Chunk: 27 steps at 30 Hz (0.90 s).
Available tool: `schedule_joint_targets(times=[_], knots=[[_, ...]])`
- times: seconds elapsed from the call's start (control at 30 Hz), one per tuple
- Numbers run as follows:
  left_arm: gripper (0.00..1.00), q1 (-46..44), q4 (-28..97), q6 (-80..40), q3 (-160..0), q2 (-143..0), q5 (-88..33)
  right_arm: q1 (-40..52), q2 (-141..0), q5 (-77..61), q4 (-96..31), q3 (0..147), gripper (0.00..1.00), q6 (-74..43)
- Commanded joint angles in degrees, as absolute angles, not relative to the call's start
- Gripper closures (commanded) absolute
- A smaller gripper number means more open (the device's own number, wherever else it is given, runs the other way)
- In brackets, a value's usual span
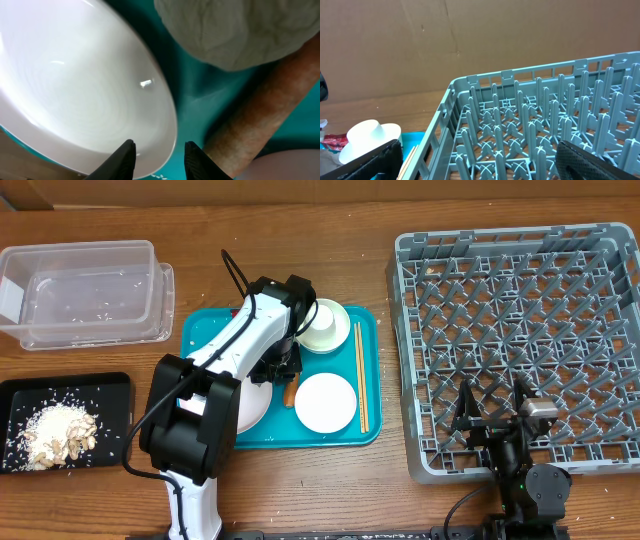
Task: Sort waste into correct bins and load items into the dishwasher
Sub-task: 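Carry the plate back and set it down on the teal tray, then grasp the sausage with the left gripper and lift it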
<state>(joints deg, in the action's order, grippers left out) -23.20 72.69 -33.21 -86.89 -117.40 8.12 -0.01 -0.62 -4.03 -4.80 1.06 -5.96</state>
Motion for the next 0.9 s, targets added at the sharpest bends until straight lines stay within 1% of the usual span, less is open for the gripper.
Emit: schedule_joint_targets(times=[0.0,0.13,0.23,0.3,0.33,0.37,0.5,0.7,0.87], knots=[[0.69,-23.16,74.94,-31.27,-88.86,-117.64,8.08,-0.34,-0.16,-3.53,-4.62,0.47,0.00,-5.96],[0.70,-23.16,77.71,-30.28,-94.80,-117.62,7.88,-0.34,-0.16,-3.53,-4.62,0.47,0.00,-5.96],[0.67,-23.33,77.58,-28.10,-99.11,-117.62,7.53,-0.34,-0.16,-3.53,-4.62,0.47,0.00,-5.93],[0.64,-23.66,76.64,-28.03,-100.36,-117.62,6.94,-0.34,-0.16,-3.53,-4.62,0.47,0.00,-5.93],[0.59,-23.81,75.90,-27.81,-100.38,-117.62,5.89,-0.34,-0.16,-3.53,-4.62,0.47,0.00,-5.93],[0.57,-23.92,75.50,-27.81,-100.29,-117.64,4.89,-0.34,-0.16,-3.53,-4.62,0.47,0.00,-5.93],[0.56,-24.62,73.34,-27.81,-97.86,-117.78,2.68,-0.34,-0.16,-3.53,-4.62,0.47,0.00,-5.96],[0.59,-25.93,66.30,-26.68,-89.54,-117.78,-1.39,-0.34,-0.16,-3.53,-4.62,0.47,0.00,-5.93],[0.59,-25.96,61.84,-25.19,-84.84,-117.78,-1.30,-0.34,-0.16,-3.53,-4.62,0.47,0.00,-5.96]])
